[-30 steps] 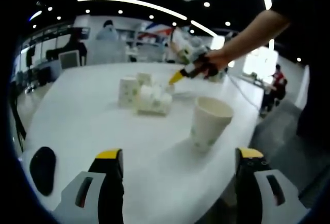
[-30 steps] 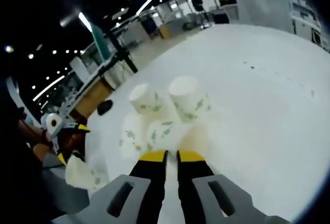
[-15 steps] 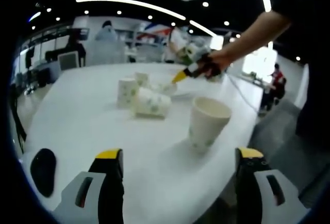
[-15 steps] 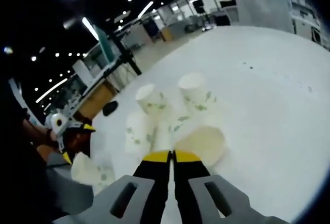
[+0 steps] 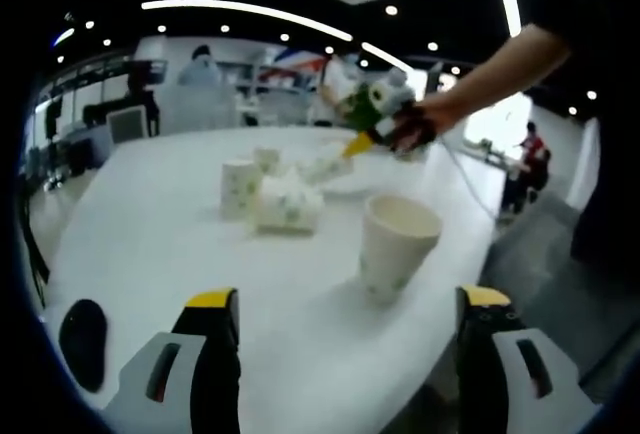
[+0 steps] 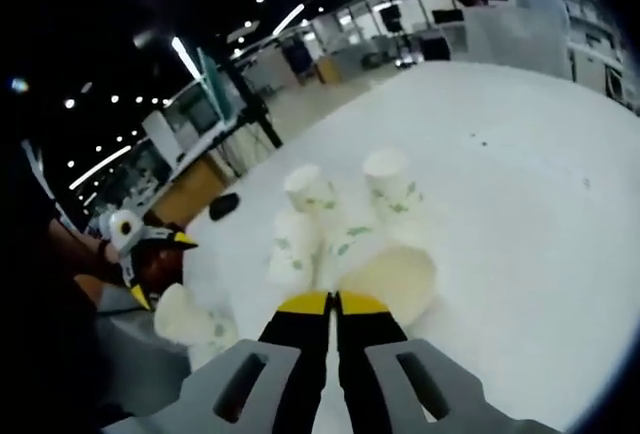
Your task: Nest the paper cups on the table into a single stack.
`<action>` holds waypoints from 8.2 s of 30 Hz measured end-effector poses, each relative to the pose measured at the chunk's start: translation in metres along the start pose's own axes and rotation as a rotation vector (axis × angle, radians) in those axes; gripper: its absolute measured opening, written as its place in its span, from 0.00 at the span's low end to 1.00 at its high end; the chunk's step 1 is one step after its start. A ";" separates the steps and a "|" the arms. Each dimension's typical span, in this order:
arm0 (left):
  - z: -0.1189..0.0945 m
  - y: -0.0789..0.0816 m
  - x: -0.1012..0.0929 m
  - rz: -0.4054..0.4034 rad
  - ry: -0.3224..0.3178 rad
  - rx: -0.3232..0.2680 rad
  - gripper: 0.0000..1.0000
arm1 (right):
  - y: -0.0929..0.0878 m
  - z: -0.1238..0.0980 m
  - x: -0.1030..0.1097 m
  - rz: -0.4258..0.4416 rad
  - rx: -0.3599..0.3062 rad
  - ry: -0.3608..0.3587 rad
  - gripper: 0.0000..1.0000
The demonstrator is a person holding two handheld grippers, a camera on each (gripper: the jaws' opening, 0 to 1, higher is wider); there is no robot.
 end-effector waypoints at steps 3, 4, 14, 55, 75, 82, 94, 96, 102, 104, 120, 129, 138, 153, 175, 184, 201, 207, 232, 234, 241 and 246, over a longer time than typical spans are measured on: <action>0.001 0.000 -0.002 0.002 -0.009 0.000 0.88 | 0.001 -0.005 0.004 0.000 -0.002 -0.002 0.00; 0.002 0.000 -0.002 0.003 -0.011 -0.001 0.88 | 0.001 -0.006 0.006 -0.002 -0.002 -0.001 0.00; 0.003 0.004 -0.003 0.016 -0.024 -0.006 0.87 | 0.009 -0.020 0.025 -0.049 0.013 0.010 0.00; -0.001 0.006 -0.010 0.038 -0.028 -0.008 0.87 | 0.094 -0.058 0.152 -0.385 0.097 0.213 0.00; -0.007 0.011 0.000 0.046 0.014 -0.042 0.87 | 0.083 -0.042 0.222 -0.707 0.308 0.370 0.00; -0.009 0.013 0.003 0.042 0.028 -0.051 0.87 | 0.048 -0.024 0.228 -0.917 0.488 0.390 0.00; -0.015 0.016 0.007 0.044 0.041 -0.061 0.87 | 0.013 0.001 0.234 -1.056 0.614 0.438 0.00; -0.016 0.014 0.008 0.045 0.041 -0.059 0.87 | 0.010 0.002 0.233 -1.082 0.638 0.444 0.00; -0.019 0.014 0.008 0.041 0.039 -0.060 0.87 | 0.004 0.005 0.229 -1.115 0.676 0.446 0.00; -0.020 0.014 0.008 0.040 0.040 -0.062 0.87 | 0.001 0.006 0.228 -1.129 0.692 0.446 0.00; -0.021 0.012 0.013 0.029 0.043 -0.064 0.87 | -0.023 0.019 0.223 -1.372 0.796 0.499 0.00; -0.018 0.010 0.011 0.023 0.038 -0.062 0.87 | -0.034 0.028 0.224 -1.394 0.813 0.524 0.00; -0.018 0.010 0.013 0.020 0.042 -0.062 0.87 | -0.042 0.036 0.220 -1.389 0.815 0.551 0.00; -0.020 0.008 0.011 0.008 0.052 -0.062 0.87 | -0.053 0.040 0.216 -1.333 0.805 0.546 0.08; -0.016 0.021 0.011 0.026 0.050 -0.068 0.86 | -0.043 -0.010 0.208 -1.026 0.522 0.342 0.09; -0.012 0.024 0.010 0.034 0.037 -0.063 0.86 | -0.043 -0.027 0.199 -0.881 0.401 0.231 0.08; -0.012 0.027 0.005 0.043 0.019 -0.058 0.86 | -0.037 -0.054 0.173 -0.521 0.052 -0.052 0.06; -0.012 0.030 0.005 0.040 0.016 -0.066 0.86 | -0.044 -0.060 0.161 -0.367 -0.056 -0.137 0.06; -0.006 0.040 0.005 0.028 0.017 -0.089 0.85 | -0.058 -0.094 0.125 -0.083 -0.272 -0.346 0.51; -0.006 0.040 0.005 0.030 0.017 -0.086 0.85 | -0.060 -0.096 0.123 -0.090 -0.262 -0.359 0.52; -0.006 0.041 0.006 0.017 0.022 -0.096 0.86 | -0.068 -0.102 0.117 -0.053 -0.250 -0.397 0.70; -0.007 0.043 0.006 0.012 0.021 -0.093 0.86 | -0.071 -0.106 0.112 -0.070 -0.250 -0.455 0.87</action>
Point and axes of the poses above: the point that each gripper's makers call its tool centre point, and the gripper's own axes: z roughly forward along the fingers, x roughly to its left, y roughly out of its top, the point moved 8 cm from there along -z, roughly backward along the fingers, and after that the axes turned 12 degrees about -x, right-handed, at the moved point
